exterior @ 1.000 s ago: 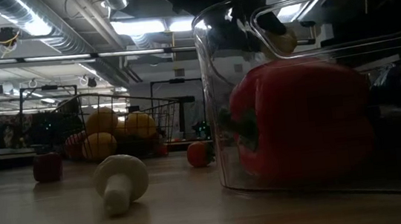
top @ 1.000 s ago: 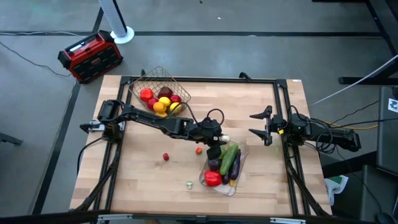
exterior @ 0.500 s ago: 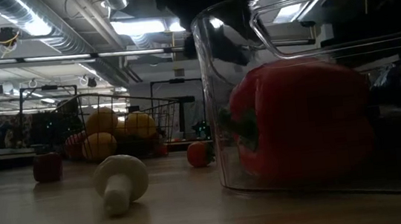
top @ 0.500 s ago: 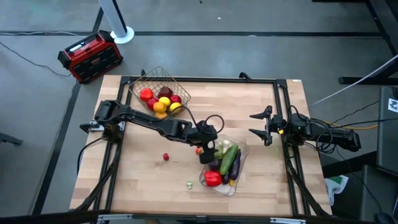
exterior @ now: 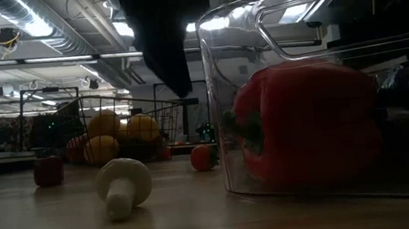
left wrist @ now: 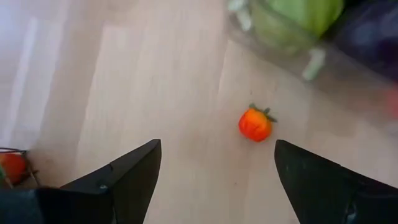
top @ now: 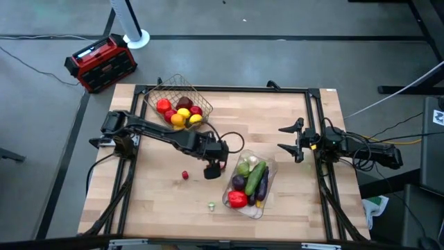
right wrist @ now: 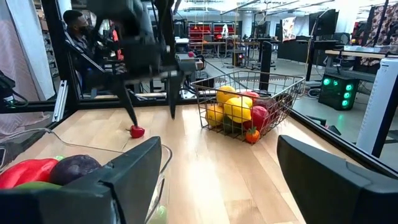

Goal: Sort produce into baskets
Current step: Put the peach into the wire basket, then put the red chili pepper into the transparent bin

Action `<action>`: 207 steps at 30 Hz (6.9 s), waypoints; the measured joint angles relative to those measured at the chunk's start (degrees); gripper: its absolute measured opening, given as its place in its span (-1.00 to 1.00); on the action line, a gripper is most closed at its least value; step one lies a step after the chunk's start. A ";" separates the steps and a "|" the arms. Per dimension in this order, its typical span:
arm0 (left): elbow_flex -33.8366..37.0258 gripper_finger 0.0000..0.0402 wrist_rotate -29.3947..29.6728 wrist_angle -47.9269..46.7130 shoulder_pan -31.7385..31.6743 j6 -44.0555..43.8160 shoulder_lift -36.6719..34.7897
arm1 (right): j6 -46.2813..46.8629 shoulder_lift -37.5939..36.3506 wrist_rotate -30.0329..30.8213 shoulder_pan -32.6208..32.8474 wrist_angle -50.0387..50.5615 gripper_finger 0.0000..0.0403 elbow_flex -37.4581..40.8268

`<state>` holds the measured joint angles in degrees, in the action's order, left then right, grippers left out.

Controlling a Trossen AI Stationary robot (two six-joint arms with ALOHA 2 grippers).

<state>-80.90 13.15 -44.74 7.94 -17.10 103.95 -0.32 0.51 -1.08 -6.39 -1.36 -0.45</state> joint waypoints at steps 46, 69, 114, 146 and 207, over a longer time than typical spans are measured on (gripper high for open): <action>0.07 -0.17 -0.57 8.42 2.58 14.04 13.89 | 0.00 -0.02 0.20 0.00 -0.03 0.57 0.00; -0.50 -0.43 14.90 -8.42 -1.70 12.55 -3.29 | 0.00 -0.02 0.20 0.00 -0.03 0.57 0.00; 6.45 0.23 -30.16 -25.11 -18.89 -7.89 -16.79 | 0.00 0.04 0.19 -0.01 -0.03 0.57 0.00; 25.43 0.23 -7.40 0.51 16.32 -76.10 -16.58 | 0.02 0.04 0.20 -0.02 -0.03 0.57 0.00; 33.24 -0.41 1.67 57.62 14.12 -56.62 -11.86 | 0.00 0.04 0.20 -0.02 -0.03 0.57 0.00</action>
<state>-47.66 14.82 12.89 22.07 -73.72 92.09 -0.32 0.56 -0.88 -6.42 -1.39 -0.45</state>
